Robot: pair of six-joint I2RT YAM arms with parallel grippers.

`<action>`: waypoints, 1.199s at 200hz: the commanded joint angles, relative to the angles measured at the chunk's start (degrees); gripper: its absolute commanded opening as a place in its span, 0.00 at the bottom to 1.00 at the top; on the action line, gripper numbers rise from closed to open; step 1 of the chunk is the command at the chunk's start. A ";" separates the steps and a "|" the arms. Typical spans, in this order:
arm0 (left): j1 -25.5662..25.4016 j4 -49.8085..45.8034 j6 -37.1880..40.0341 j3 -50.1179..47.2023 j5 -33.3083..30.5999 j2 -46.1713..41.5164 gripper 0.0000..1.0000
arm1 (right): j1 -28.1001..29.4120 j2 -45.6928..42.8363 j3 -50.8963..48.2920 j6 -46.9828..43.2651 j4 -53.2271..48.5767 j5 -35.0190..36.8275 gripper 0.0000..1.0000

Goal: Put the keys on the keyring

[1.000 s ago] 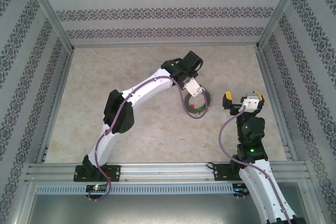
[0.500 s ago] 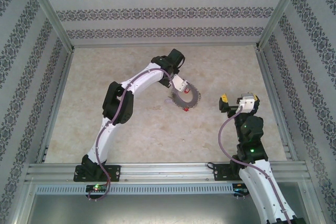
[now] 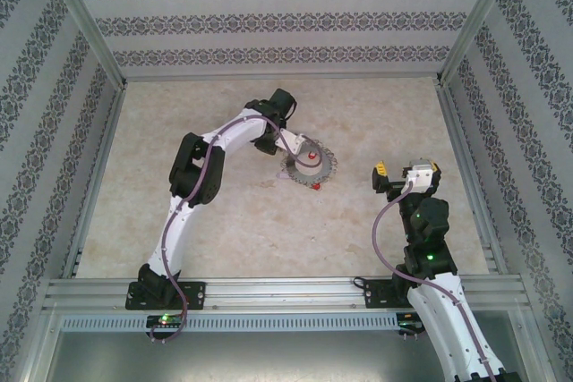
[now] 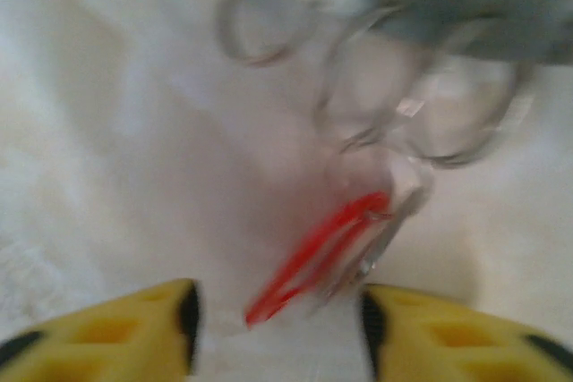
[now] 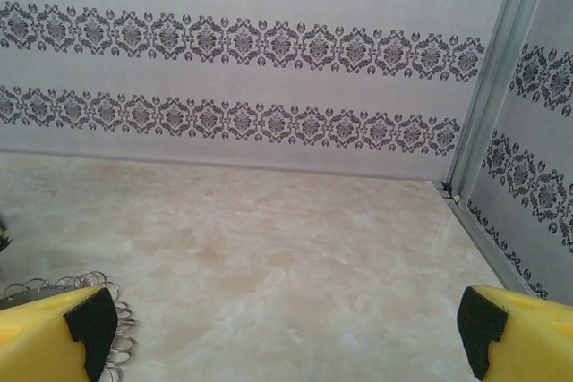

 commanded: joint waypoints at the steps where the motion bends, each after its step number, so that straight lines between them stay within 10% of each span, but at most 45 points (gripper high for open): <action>1: 1.42 -3.47 -5.35 -1.43 2.80 -0.72 0.99 | -0.04 -0.48 0.28 0.15 -1.18 -1.52 0.98; 63: 8.13 2.01 -33.41 -12.68 7.78 -15.97 0.99 | -0.04 -0.10 -0.97 -0.43 0.84 2.63 0.98; 118: 14.68 48.27 -67.40 -63.25 17.91 -53.24 0.99 | 0.31 8.04 -2.21 0.89 5.74 1.59 0.98; 181: 17.60 62.78 -70.99 -93.31 0.27 -76.30 0.99 | 0.49 25.56 -1.88 -1.39 18.76 2.31 0.98; 240: 24.05 86.14 -74.88 -97.46 5.91 -61.79 0.99 | -1.85 50.77 0.10 -1.13 41.99 -2.80 0.98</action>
